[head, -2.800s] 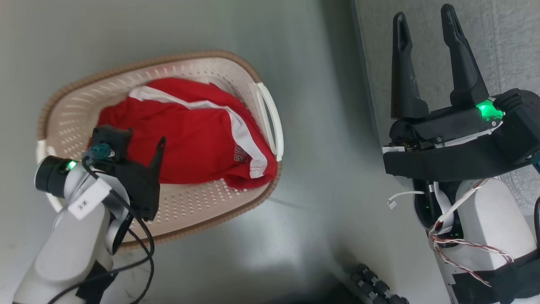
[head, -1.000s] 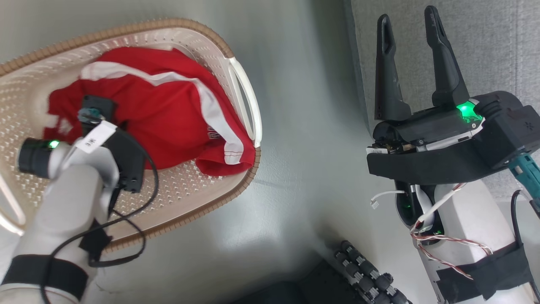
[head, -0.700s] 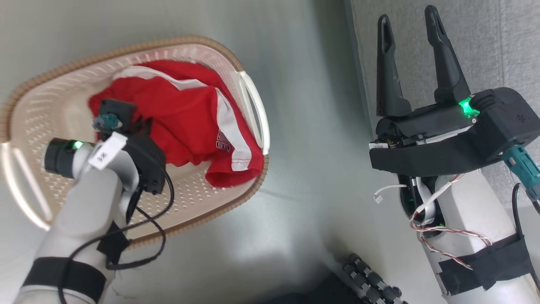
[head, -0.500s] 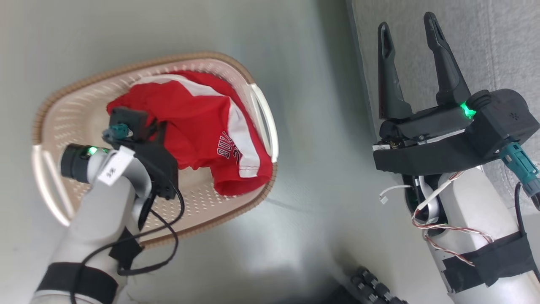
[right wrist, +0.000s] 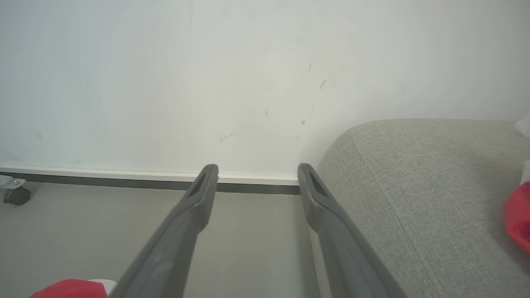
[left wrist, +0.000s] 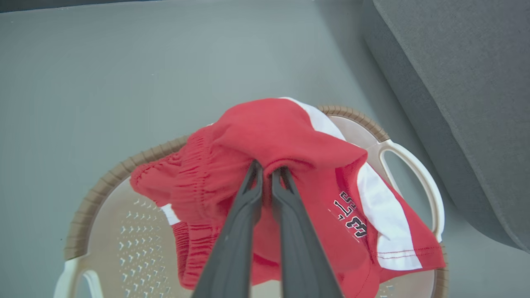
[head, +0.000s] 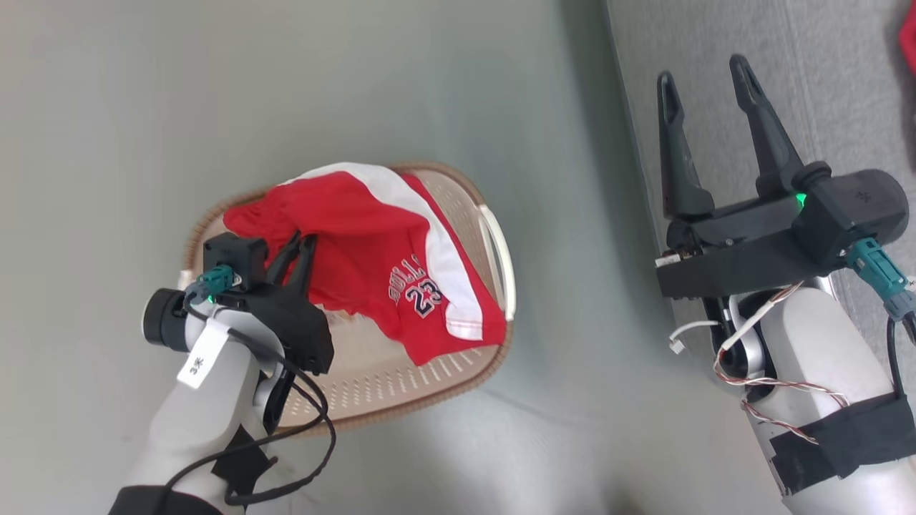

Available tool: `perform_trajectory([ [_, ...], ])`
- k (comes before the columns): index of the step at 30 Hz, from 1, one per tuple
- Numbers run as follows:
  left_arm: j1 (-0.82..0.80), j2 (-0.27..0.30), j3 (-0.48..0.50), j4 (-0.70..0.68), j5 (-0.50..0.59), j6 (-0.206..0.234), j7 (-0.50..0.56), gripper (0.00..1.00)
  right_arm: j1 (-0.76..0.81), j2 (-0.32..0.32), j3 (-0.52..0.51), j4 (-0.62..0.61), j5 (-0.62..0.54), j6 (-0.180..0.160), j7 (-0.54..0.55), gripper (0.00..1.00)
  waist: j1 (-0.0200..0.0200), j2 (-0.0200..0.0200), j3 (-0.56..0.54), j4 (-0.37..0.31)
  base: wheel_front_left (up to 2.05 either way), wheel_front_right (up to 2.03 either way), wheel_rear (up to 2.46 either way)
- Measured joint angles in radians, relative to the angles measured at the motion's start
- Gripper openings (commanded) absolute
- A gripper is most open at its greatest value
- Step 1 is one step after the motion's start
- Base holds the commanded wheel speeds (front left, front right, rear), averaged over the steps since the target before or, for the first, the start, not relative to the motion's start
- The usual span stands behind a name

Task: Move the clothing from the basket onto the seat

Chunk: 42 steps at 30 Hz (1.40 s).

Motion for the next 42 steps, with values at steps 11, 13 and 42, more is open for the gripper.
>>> perform_trajectory([
  [11, 0.063, -0.007, 0.029, -0.072, -0.047, -0.007, -0.021, 0.0, 0.054, -0.029, -0.005, 0.061, 0.014, 0.019, 0.014, 1.0, -0.0001, 0.0, -0.152, 0.061, 0.0, 0.0, 0.0],
  [13, 0.078, -0.008, 0.035, -0.091, -0.052, -0.014, -0.024, 0.0, 0.067, -0.032, -0.006, 0.072, 0.019, 0.023, 0.016, 1.0, -0.0001, 0.0, -0.183, 0.072, 0.0, 0.0, 0.0],
  [42, 0.297, 0.012, 0.11, -0.546, -0.066, -0.013, -0.026, 0.0, 0.323, -0.053, 0.021, 0.118, 0.082, 0.053, 0.07, 1.0, 0.0, 0.0, -0.567, 0.18, 0.0, 0.0, 0.0],
])
